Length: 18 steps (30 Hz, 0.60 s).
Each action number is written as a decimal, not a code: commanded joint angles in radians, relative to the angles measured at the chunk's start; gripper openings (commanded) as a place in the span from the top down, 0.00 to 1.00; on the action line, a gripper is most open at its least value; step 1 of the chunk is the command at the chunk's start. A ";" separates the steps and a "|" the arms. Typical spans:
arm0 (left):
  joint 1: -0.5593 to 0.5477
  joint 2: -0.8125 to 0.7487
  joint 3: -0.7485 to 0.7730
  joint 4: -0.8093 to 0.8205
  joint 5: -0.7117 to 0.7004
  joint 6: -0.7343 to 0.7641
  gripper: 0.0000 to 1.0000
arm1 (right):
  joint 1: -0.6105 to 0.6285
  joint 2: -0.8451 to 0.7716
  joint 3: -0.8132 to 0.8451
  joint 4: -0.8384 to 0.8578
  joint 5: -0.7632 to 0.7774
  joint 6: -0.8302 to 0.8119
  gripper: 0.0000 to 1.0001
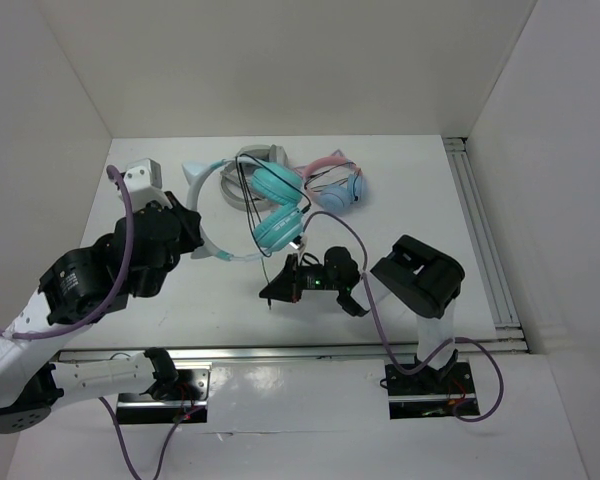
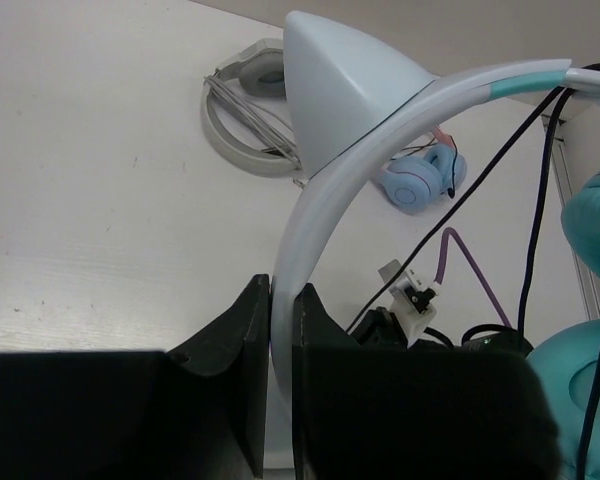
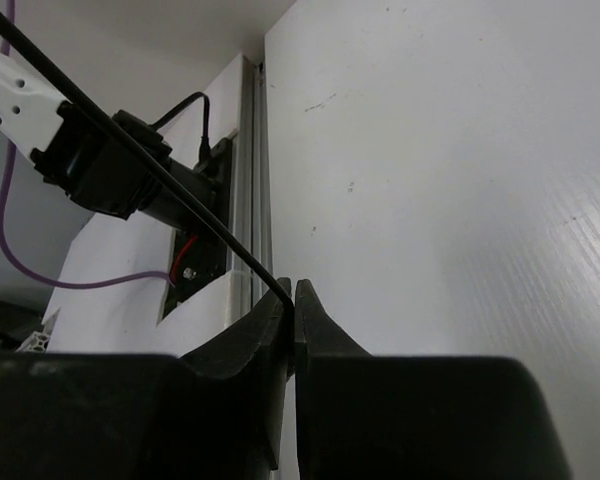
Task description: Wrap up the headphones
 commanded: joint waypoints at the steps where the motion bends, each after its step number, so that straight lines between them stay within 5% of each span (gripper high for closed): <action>1: 0.000 -0.014 0.042 0.121 -0.088 -0.084 1.00 | 0.032 0.002 -0.017 0.241 0.014 -0.016 0.89; 5: 0.013 -0.004 -0.001 0.080 -0.161 -0.123 1.00 | 0.115 -0.110 -0.087 0.086 0.177 -0.070 1.00; 8: 0.079 0.015 -0.057 0.070 -0.171 -0.163 1.00 | 0.243 -0.259 -0.088 -0.207 0.470 -0.124 1.00; 18: 0.509 0.065 -0.163 0.273 0.194 0.014 1.00 | 0.442 -0.524 0.041 -0.713 0.842 -0.193 1.00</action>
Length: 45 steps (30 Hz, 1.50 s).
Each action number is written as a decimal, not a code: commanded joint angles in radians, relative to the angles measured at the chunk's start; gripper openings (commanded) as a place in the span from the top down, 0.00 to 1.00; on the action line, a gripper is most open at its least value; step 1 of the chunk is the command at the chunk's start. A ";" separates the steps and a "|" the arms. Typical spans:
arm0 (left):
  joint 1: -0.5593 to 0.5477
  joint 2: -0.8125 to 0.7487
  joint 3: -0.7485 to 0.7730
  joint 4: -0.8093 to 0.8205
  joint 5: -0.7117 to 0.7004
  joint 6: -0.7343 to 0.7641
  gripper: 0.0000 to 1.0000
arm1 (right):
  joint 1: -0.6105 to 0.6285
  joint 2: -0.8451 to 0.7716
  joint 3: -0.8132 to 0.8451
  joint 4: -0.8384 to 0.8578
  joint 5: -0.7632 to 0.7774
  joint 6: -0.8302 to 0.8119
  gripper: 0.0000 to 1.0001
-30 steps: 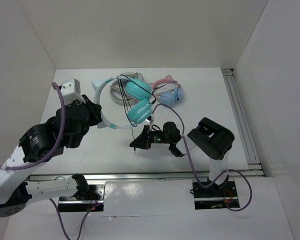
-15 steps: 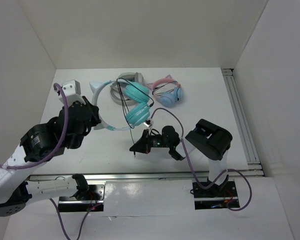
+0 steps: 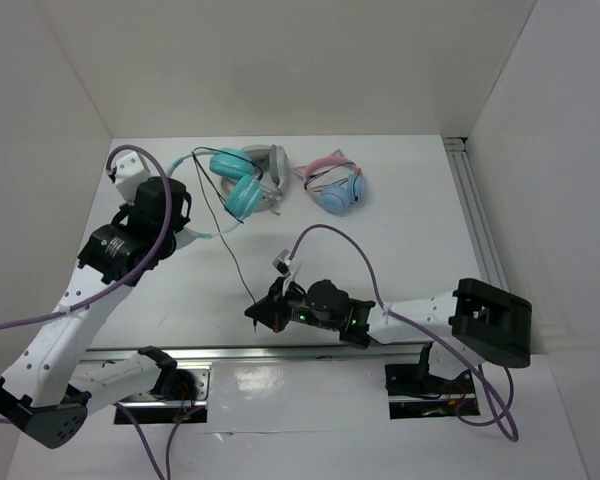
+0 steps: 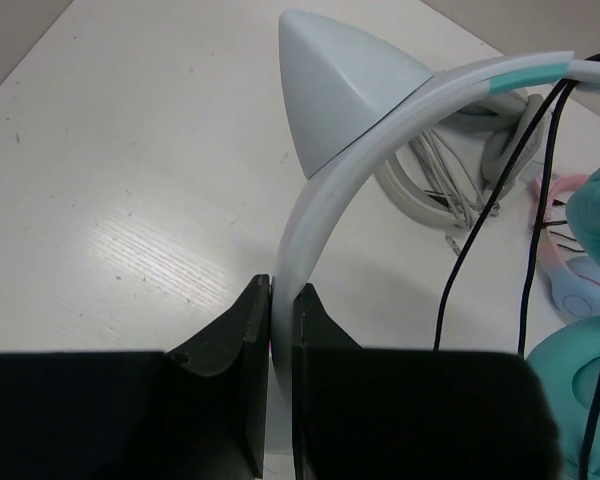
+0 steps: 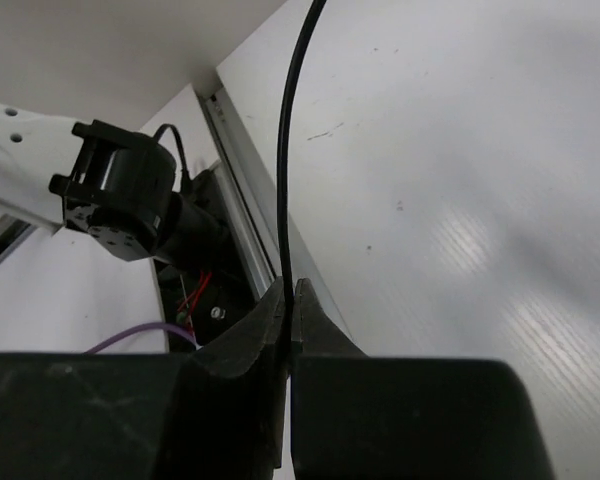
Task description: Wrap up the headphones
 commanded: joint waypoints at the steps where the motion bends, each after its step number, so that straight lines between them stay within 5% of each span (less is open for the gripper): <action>1: 0.082 -0.010 0.016 0.205 0.126 0.057 1.00 | 0.037 -0.060 0.096 -0.254 0.180 -0.060 1.00; 7: 0.061 0.050 -0.016 0.205 0.094 0.149 1.00 | 0.071 -0.075 0.262 -0.427 0.149 -0.143 1.00; 11: -0.031 0.080 -0.028 0.142 -0.057 0.130 1.00 | 0.083 -0.075 0.406 -0.553 0.118 -0.187 1.00; 23: -0.001 0.057 -0.088 0.137 -0.023 0.166 1.00 | 0.129 -0.112 0.682 -0.918 0.348 -0.359 1.00; 35: 0.287 0.045 0.001 0.185 0.218 0.241 1.00 | 0.206 -0.132 0.616 -1.012 0.407 -0.350 1.00; 45: 0.271 0.041 -0.096 0.225 0.240 0.281 1.00 | 0.215 -0.150 0.664 -1.028 0.387 -0.392 1.00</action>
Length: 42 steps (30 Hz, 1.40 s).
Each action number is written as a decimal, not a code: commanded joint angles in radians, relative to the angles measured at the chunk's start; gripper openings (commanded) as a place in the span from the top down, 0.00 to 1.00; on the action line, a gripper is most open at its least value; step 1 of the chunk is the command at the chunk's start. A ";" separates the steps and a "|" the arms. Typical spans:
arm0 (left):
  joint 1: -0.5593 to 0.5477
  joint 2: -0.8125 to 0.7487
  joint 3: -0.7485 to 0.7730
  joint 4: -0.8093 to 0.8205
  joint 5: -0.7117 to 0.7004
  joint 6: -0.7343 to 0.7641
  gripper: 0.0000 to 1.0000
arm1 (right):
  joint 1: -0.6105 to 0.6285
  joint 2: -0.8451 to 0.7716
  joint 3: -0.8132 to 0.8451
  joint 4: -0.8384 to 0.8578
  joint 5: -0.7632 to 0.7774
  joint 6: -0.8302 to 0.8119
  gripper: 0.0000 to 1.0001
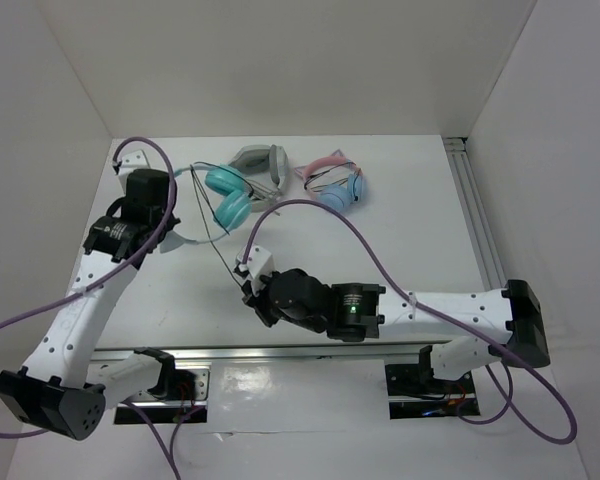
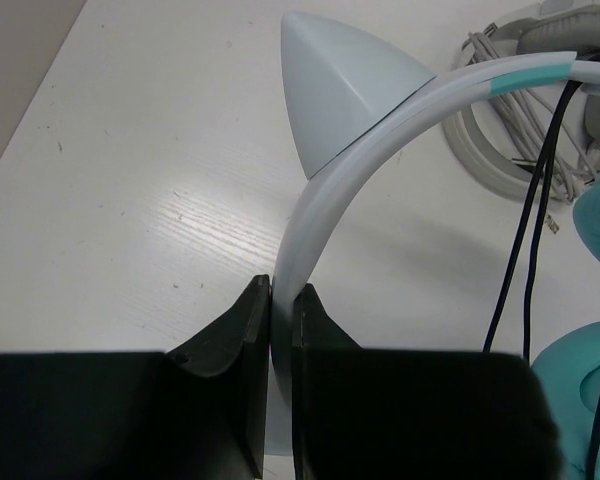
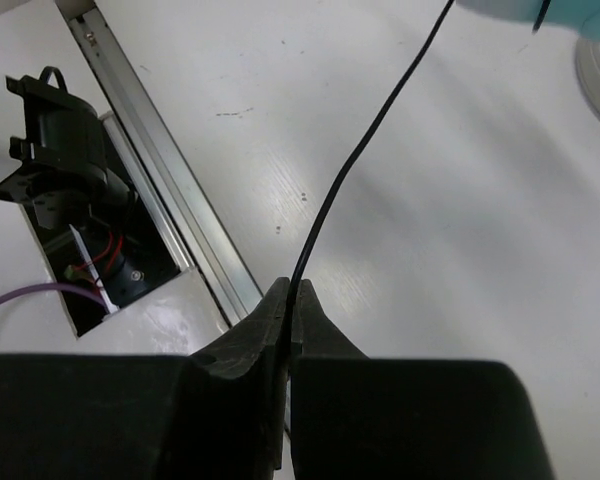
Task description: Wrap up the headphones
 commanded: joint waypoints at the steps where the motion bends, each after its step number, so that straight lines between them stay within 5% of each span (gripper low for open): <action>1: -0.029 -0.028 -0.041 0.136 -0.009 0.018 1.00 | 0.016 -0.033 0.101 -0.017 0.010 -0.047 1.00; 11: -0.257 -0.043 -0.136 0.105 -0.110 0.070 1.00 | -0.056 0.052 0.244 -0.058 0.024 -0.166 1.00; 17: -0.333 -0.114 -0.216 0.159 0.030 0.212 1.00 | -0.229 0.030 0.145 -0.018 -0.049 -0.237 1.00; 31: -0.537 -0.050 -0.262 0.105 0.070 0.289 1.00 | -0.229 0.032 0.063 -0.069 0.009 -0.499 1.00; 42: -0.575 -0.082 -0.291 0.081 0.135 0.334 1.00 | -0.220 -0.037 -0.049 -0.002 0.116 -0.584 1.00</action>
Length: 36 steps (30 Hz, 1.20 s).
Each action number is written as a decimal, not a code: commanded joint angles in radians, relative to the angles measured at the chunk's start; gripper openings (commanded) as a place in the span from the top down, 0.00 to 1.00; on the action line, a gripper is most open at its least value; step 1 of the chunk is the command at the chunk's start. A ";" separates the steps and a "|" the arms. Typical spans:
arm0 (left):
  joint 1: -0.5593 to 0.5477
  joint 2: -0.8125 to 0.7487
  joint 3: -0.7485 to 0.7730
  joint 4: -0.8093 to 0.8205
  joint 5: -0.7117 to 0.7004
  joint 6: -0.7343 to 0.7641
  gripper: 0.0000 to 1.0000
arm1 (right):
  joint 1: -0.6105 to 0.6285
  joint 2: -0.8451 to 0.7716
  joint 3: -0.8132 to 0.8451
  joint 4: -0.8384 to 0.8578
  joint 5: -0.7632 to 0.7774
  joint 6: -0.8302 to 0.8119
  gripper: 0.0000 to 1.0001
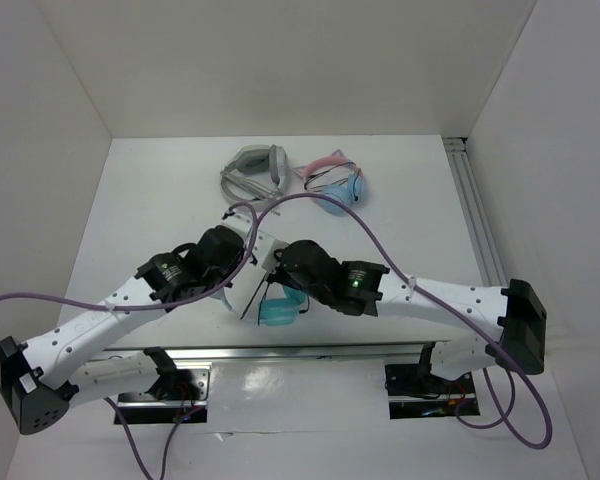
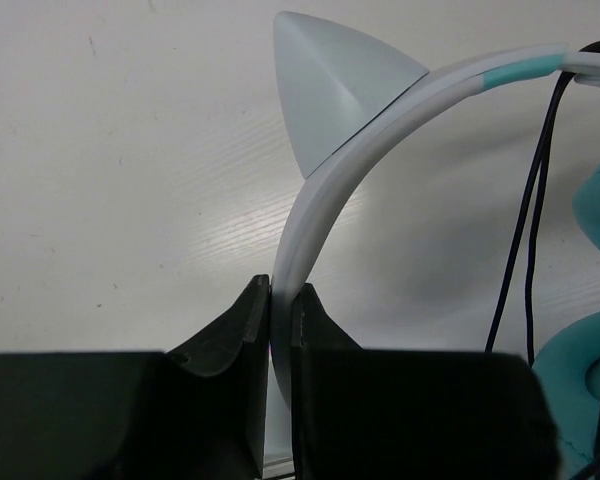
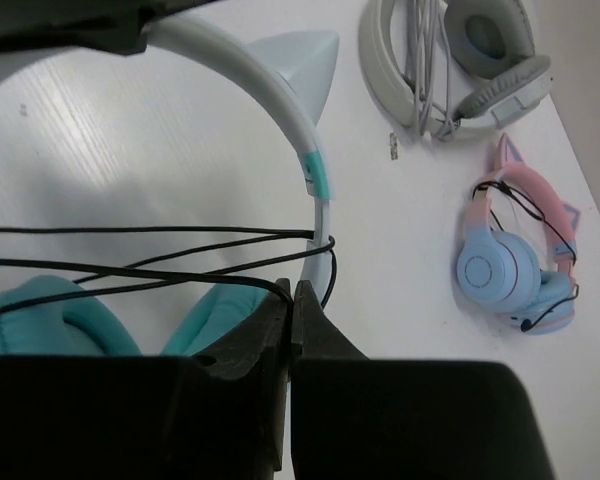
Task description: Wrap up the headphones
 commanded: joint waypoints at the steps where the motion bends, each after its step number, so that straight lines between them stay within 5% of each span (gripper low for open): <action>1: -0.027 -0.047 -0.017 0.013 0.090 0.061 1.00 | 0.007 -0.044 -0.041 0.065 0.082 -0.088 1.00; 20: -0.027 -0.049 -0.017 0.010 0.134 0.073 1.00 | -0.133 -0.055 -0.060 0.152 0.042 -0.051 0.82; 26: -0.027 -0.035 -0.017 0.010 0.134 0.073 1.00 | -0.142 -0.055 -0.042 0.152 0.042 -0.042 0.82; 32: -0.027 0.000 -0.017 0.010 0.134 0.073 1.00 | -0.142 -0.074 -0.023 0.163 0.051 -0.031 0.92; 33: -0.027 0.000 -0.017 0.010 0.134 0.073 1.00 | -0.142 -0.086 -0.023 0.163 0.051 -0.031 1.00; 36: -0.027 0.000 -0.017 0.010 0.134 0.073 1.00 | -0.142 -0.107 -0.014 0.154 0.051 -0.031 1.00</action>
